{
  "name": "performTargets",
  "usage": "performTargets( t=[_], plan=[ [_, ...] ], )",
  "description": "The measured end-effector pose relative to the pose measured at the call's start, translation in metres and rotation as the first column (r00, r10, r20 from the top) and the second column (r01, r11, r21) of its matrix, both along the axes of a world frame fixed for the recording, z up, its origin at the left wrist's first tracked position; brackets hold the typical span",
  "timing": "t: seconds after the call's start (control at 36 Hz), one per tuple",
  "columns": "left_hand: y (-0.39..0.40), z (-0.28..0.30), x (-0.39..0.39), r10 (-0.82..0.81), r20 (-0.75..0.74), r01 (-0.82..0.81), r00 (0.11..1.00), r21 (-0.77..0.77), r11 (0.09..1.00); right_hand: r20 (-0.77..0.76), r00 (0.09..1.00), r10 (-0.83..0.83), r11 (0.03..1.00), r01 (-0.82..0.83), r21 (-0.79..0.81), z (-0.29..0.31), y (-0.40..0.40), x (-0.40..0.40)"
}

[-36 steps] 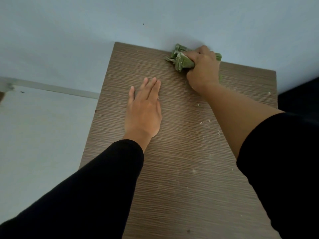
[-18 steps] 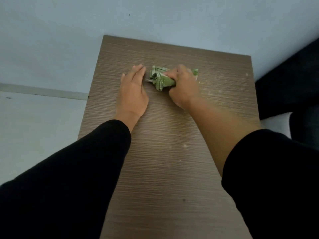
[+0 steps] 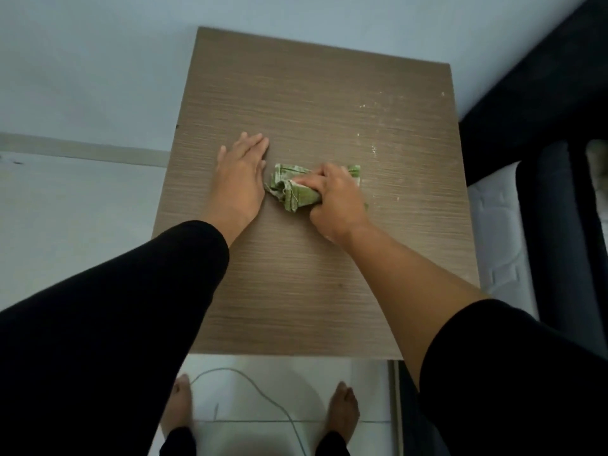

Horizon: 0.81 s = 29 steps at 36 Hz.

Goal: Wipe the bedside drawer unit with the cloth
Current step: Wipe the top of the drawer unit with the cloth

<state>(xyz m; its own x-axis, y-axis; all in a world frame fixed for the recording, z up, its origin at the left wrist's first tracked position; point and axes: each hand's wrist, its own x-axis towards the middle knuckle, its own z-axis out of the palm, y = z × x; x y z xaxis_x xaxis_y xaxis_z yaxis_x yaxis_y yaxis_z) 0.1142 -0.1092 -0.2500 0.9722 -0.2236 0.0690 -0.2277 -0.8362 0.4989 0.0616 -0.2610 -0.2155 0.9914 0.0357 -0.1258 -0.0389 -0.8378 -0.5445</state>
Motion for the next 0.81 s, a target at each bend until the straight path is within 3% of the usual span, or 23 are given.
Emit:
performTargets(
  t=[0.47, 0.81],
  plan=[
    [0.005, 0.03, -0.069, -0.034, -0.282, 0.056, 0.959, 0.071, 0.996, -0.101, 0.993, 0.054, 0.997, -0.048, 0.063, 0.011, 0.021, -0.134],
    [-0.003, 0.037, -0.111, -0.038, -0.371, 0.087, 0.928, 0.116, 0.989, -0.154, 0.982, 0.113, 0.989, -0.097, 0.109, 0.015, 0.034, -0.204]
  ],
)
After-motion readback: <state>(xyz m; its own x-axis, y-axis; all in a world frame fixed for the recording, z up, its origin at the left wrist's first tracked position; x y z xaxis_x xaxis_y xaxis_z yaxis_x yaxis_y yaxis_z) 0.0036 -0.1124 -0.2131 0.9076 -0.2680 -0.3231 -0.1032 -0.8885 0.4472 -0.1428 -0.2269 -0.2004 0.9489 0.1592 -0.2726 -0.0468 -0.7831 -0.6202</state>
